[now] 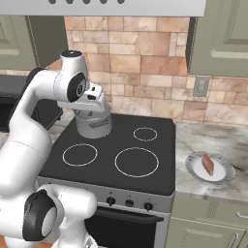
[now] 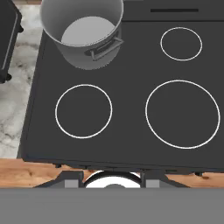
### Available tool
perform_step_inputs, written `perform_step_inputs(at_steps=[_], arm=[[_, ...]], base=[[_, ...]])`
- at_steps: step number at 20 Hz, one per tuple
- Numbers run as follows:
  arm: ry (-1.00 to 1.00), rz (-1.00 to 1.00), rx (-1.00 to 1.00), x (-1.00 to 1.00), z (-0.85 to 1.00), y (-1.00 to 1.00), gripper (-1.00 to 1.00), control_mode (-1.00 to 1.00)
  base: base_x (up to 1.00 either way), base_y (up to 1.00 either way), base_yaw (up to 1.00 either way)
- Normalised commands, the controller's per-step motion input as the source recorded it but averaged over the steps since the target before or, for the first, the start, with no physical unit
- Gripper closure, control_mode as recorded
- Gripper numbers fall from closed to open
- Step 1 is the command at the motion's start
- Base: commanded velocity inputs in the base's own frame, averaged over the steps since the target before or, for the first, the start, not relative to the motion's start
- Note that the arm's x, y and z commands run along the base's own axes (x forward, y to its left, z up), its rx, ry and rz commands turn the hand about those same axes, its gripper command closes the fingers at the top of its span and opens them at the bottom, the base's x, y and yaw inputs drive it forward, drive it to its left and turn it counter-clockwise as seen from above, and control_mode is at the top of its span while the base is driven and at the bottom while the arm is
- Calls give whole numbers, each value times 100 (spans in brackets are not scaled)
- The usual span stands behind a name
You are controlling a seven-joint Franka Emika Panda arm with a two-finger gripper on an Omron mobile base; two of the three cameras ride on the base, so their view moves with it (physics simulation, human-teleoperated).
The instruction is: Retrieve the frozen meat and place it in the pot on a burner. Then turn the burner on.
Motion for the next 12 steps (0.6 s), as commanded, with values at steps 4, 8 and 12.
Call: perform_step_inputs(at_steps=[4, 8, 12], arm=[[0, -1, 0, 0, 0, -17, -100, -100], [2, -4, 0, 0, -5, -24, -100, -100], [1, -1, -1, 0, -11, -33, -100, -100]], base=[[0, 0, 0], [0, 0, 0], [0, 0, 0]])
